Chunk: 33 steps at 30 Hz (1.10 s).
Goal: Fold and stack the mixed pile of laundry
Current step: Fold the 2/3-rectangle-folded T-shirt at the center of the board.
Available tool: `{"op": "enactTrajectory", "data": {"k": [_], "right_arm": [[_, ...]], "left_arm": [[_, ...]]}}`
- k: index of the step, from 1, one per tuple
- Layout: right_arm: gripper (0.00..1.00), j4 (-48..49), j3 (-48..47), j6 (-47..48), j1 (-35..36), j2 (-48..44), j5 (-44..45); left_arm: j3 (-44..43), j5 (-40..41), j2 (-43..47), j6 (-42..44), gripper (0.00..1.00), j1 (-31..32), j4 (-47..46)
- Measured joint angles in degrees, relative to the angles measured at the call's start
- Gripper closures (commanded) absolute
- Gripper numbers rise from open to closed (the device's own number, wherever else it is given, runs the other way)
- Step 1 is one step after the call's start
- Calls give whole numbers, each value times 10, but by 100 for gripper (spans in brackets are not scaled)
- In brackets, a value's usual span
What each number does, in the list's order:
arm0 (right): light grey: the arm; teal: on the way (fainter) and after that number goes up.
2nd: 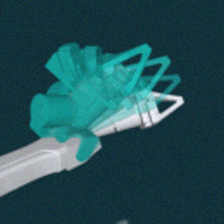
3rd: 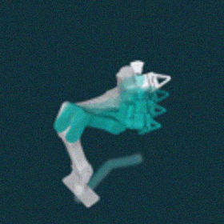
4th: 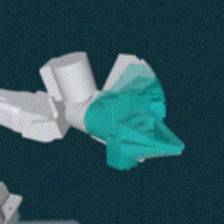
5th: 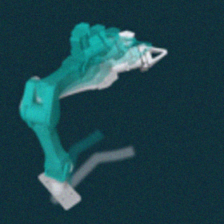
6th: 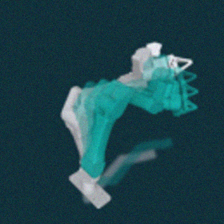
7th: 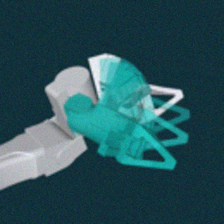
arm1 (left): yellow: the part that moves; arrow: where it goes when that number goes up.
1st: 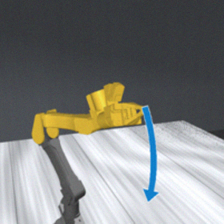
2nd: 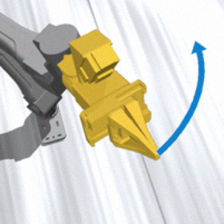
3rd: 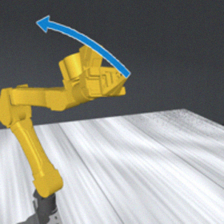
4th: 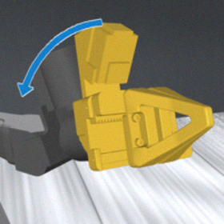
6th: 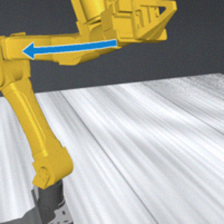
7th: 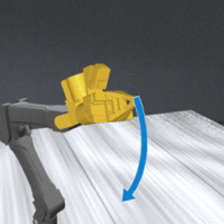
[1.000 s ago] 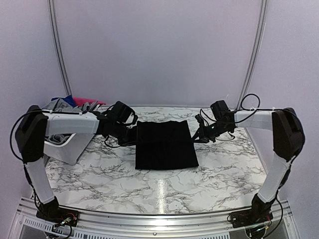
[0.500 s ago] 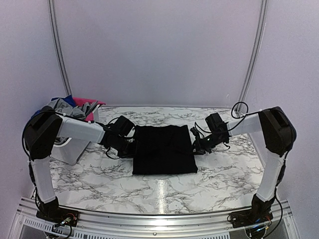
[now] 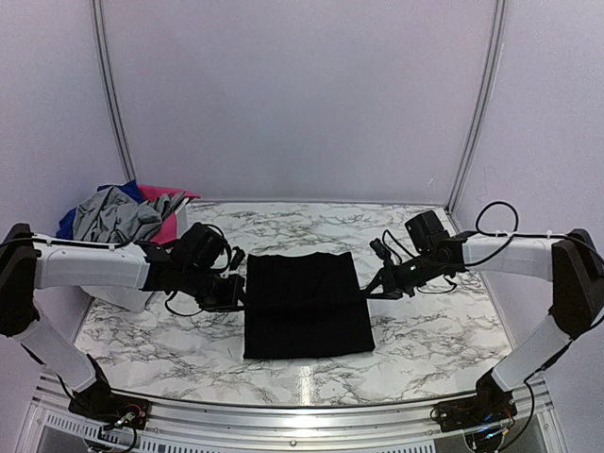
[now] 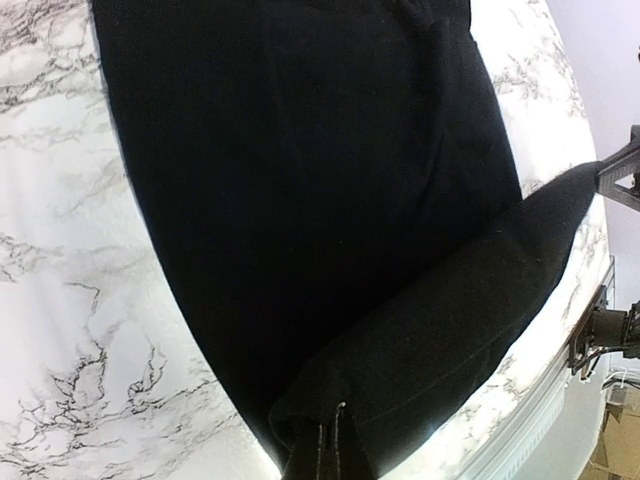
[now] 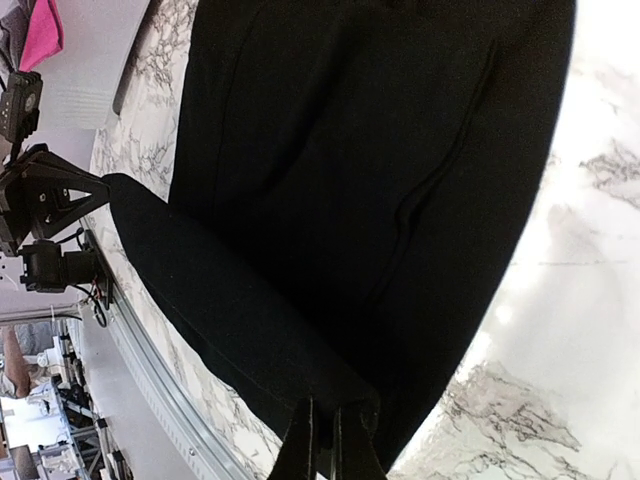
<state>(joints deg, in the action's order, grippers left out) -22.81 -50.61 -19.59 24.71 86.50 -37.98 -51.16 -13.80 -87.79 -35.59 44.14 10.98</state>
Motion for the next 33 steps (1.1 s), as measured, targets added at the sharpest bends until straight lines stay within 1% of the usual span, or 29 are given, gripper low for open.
{"op": "enactTrajectory", "data": {"k": [5, 10, 25, 33], "right_arm": [[100, -17, -62, 3, -3, 42, 2], [100, -27, -134, 13, -25, 84, 2], [100, -38, -316, 32, -55, 242, -6], [100, -40, -400, 32, -63, 328, -11]], "left_arm": [[-41, 2, -3, 5, 100, -10, 26], [-92, 3, -20, 16, 100, -39, 38], [-232, -3, -145, 55, 100, -120, 51], [-303, -16, -228, 66, 100, -137, 52]]}}
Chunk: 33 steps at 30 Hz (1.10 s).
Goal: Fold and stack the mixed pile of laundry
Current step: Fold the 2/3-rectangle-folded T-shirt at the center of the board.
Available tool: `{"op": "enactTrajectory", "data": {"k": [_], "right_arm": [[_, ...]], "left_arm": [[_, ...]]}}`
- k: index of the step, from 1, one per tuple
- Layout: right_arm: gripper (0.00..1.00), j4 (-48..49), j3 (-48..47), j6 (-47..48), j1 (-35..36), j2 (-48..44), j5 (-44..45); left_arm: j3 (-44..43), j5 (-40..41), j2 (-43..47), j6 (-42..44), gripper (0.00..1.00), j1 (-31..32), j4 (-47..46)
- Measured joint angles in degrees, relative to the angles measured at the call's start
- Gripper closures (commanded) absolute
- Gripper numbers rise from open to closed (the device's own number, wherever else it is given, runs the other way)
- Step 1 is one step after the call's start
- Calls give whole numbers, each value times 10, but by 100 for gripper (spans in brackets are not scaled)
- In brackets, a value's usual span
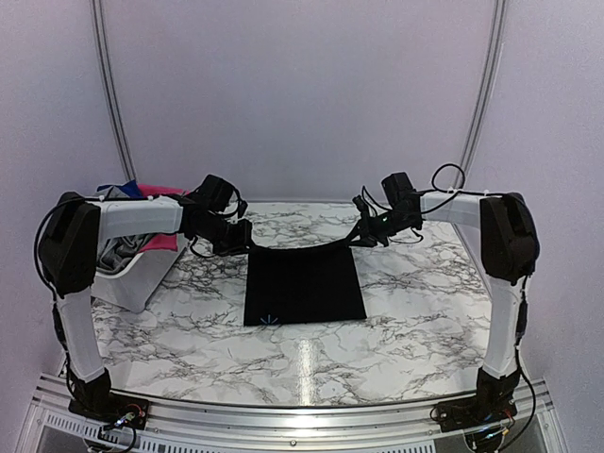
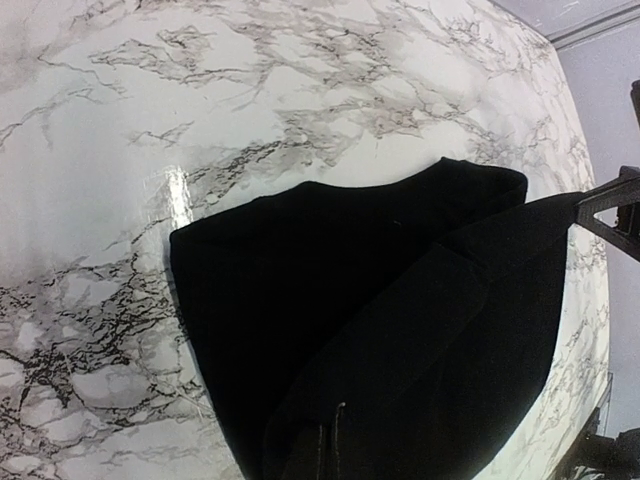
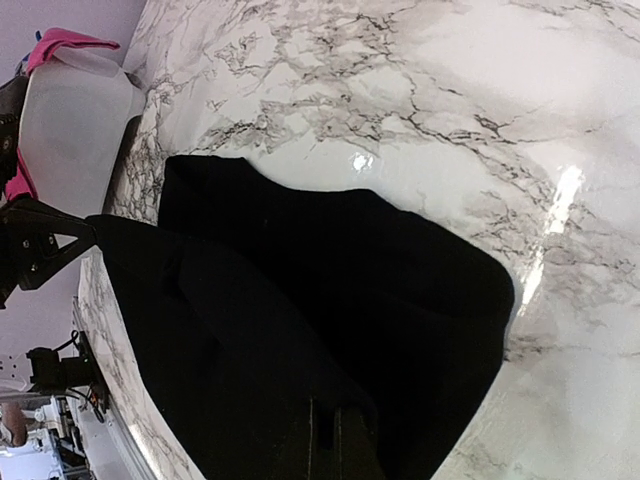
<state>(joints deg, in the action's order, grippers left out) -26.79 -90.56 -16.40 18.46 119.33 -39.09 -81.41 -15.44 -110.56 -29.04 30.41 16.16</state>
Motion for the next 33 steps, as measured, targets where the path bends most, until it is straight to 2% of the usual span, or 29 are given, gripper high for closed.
{"op": "enactTrajectory", "data": {"k": [10, 17, 22, 33], "right_arm": [[100, -8, -29, 0, -12, 33, -9], [100, -12, 40, 0, -27, -32, -8], [100, -7, 46, 0, -34, -51, -9], [100, 14, 13, -9, -40, 23, -8]], "left_arm": [[-22, -11, -48, 15, 100, -8, 2], [-14, -37, -31, 30, 100, -8, 2], [-14, -41, -13, 37, 100, -7, 2], [-94, -35, -86, 37, 98, -12, 4]]}}
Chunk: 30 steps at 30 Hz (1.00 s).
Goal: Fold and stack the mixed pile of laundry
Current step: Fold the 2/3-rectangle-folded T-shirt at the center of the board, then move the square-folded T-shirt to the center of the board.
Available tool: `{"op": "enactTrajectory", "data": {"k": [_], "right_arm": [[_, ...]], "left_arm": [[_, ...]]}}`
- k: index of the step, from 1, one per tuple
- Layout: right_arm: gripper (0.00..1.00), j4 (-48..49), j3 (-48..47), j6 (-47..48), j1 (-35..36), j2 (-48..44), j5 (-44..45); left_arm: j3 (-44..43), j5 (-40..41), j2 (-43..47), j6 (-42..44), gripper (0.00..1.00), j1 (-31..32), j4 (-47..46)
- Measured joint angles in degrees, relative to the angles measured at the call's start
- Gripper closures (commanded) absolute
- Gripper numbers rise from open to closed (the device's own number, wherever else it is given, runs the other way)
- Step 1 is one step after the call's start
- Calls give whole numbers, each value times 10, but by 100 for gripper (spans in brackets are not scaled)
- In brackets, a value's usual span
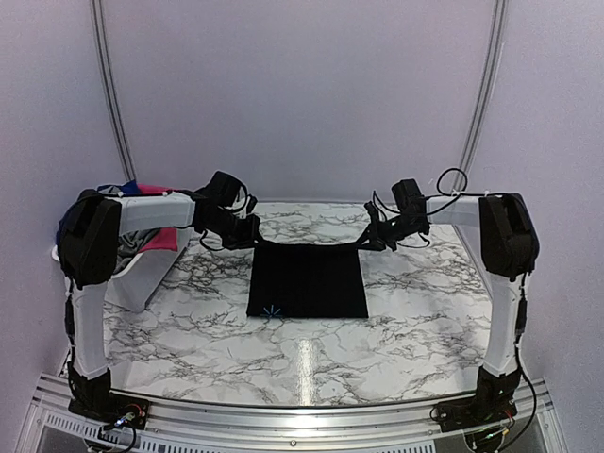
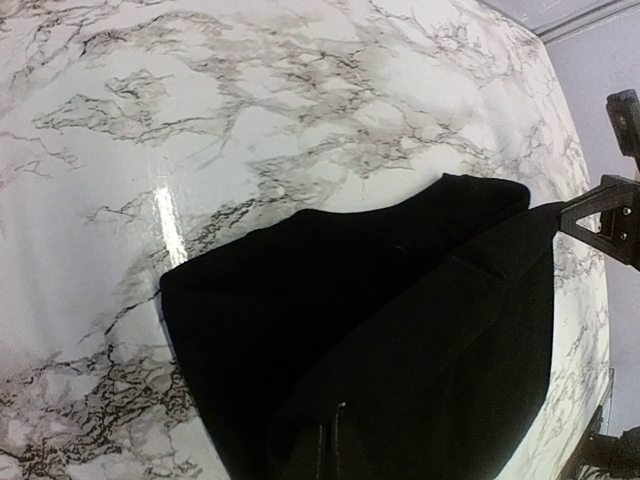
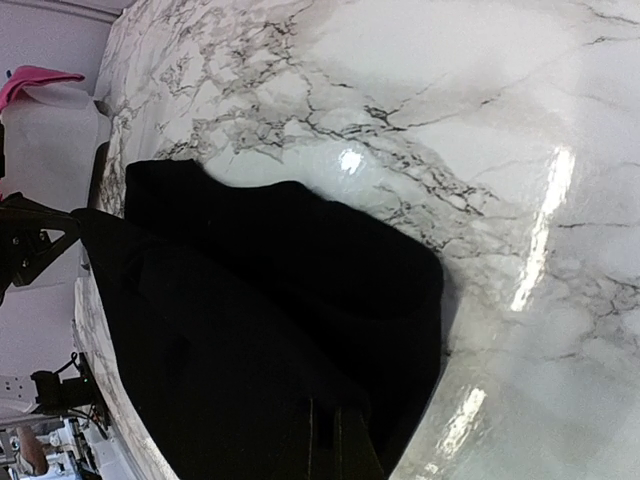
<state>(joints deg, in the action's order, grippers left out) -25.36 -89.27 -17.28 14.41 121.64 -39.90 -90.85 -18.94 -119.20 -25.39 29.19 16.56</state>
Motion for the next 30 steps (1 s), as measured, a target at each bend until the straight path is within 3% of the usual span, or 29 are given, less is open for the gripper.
{"op": "enactTrajectory", "data": {"k": [3, 4, 7, 9, 10, 11, 16, 21, 26, 30], "right_arm": [[98, 5, -18, -3, -3, 27, 2], [92, 4, -27, -5, -4, 36, 2], [60, 3, -64, -11, -9, 55, 6], [45, 1, -86, -10, -14, 56, 8], [28, 0, -95, -8, -17, 54, 9], [19, 0, -102, -7, -21, 50, 12], [22, -3, -67, 16, -31, -14, 13], [29, 19, 15, 23, -18, -86, -33], [35, 63, 25, 10, 33, -52, -96], [41, 106, 9, -12, 60, 19, -144]], "left_arm": [[-17, 5, -33, -3, 80, -5, 0], [-22, 7, -43, -4, 74, -7, 0], [-34, 16, -62, -10, 54, -14, 0], [-37, 24, -61, -13, 40, -23, 2], [-38, 27, -59, -11, 34, -26, 1], [-38, 31, -54, -9, 31, -29, 1], [1, 37, 18, 13, 31, -38, -2], [54, -4, 74, 40, 41, -1, -24], [72, -73, 41, 27, 43, 54, -86], [51, -111, -19, -3, 44, 58, -145]]}}
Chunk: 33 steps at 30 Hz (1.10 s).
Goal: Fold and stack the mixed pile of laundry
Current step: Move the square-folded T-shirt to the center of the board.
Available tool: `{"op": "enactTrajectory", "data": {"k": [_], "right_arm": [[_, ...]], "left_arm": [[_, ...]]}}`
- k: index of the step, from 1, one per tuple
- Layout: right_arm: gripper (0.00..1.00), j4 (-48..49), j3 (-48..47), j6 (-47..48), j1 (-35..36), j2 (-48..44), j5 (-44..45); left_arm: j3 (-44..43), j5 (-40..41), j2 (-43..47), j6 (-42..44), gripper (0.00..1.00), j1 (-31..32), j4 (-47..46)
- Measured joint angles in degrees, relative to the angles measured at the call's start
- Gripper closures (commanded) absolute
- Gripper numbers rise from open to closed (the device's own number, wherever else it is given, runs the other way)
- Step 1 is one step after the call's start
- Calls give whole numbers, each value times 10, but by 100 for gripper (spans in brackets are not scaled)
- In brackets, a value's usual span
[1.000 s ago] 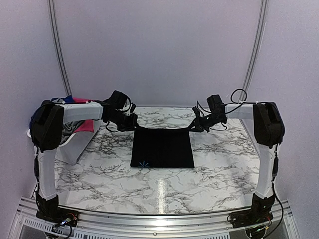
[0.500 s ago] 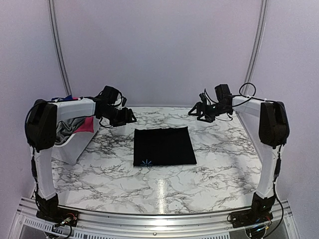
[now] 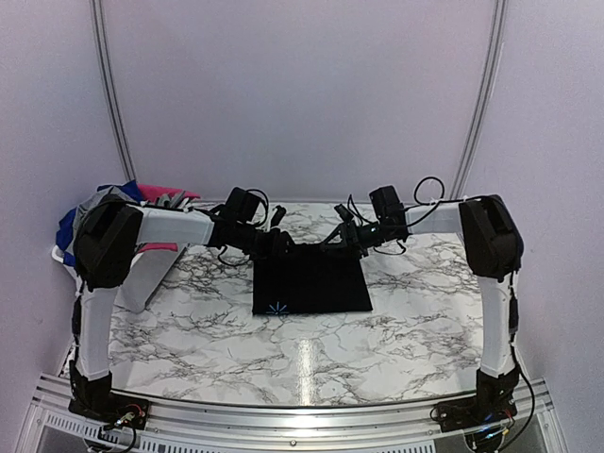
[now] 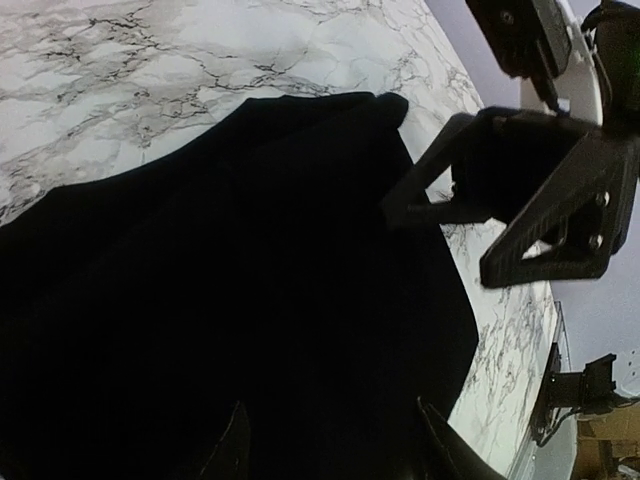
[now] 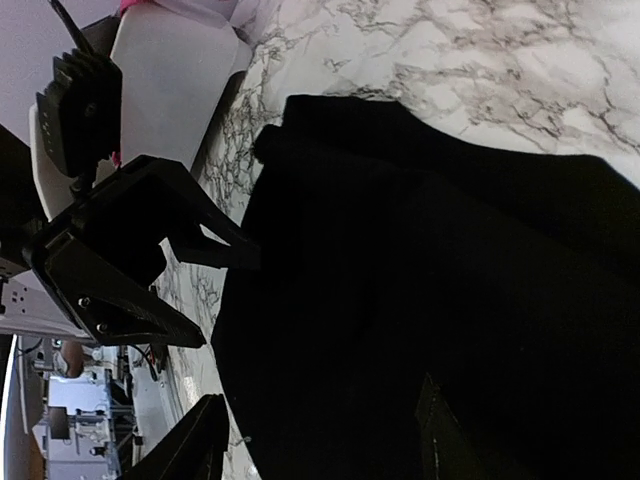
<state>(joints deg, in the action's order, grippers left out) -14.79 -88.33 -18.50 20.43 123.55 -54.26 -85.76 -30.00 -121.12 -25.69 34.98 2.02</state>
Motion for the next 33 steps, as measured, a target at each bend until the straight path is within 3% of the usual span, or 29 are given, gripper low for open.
{"op": "enactTrajectory", "data": {"k": [7, 13, 19, 23, 33], "right_arm": [[42, 112, -29, -76, -25, 117, -65], [44, 230, -16, -157, -75, 135, -82], [46, 280, 9, -184, -94, 143, -96], [46, 276, 40, -155, -83, 122, -84], [46, 275, 342, -92, -50, -76, -57]], "left_arm": [[-66, -11, -120, -65, 46, -37, -88], [-80, -10, -143, -104, 46, -86, -124], [-63, -10, -145, -120, 48, -97, -147], [-5, -1, -114, -111, 49, -87, -174], [224, 22, 43, -77, 48, -32, -194]]}}
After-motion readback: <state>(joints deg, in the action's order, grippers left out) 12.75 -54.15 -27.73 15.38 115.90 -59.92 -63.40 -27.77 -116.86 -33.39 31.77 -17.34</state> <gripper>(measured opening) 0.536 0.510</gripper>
